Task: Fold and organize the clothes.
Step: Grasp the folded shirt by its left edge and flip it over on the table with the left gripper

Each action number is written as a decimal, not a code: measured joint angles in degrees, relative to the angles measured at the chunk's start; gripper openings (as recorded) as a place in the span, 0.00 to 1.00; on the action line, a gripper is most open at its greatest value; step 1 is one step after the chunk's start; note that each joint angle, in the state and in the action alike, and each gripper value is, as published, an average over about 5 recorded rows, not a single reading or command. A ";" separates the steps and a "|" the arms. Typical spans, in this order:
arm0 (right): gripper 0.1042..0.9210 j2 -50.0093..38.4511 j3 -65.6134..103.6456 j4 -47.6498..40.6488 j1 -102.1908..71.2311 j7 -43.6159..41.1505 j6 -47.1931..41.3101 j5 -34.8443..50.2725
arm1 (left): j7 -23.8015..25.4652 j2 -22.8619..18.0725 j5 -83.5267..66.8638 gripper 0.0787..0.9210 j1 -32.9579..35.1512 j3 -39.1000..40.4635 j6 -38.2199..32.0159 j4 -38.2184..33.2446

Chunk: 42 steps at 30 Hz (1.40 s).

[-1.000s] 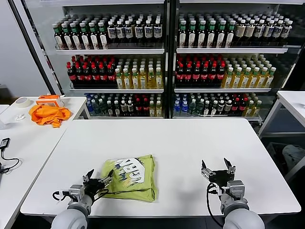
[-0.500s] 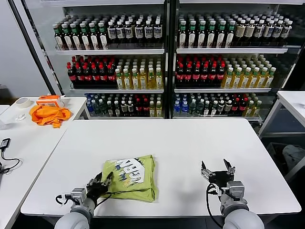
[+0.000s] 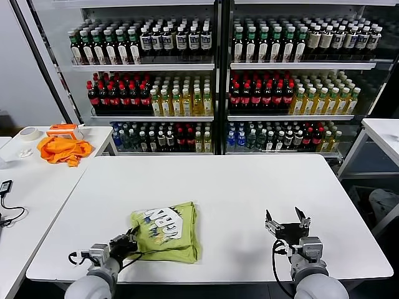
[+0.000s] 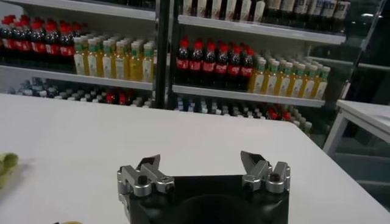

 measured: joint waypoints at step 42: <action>0.88 0.83 -1.27 -0.47 1.30 0.44 -0.91 -1.08 | 5.83 -5.31 0.38 0.03 -5.90 6.96 3.65 -8.92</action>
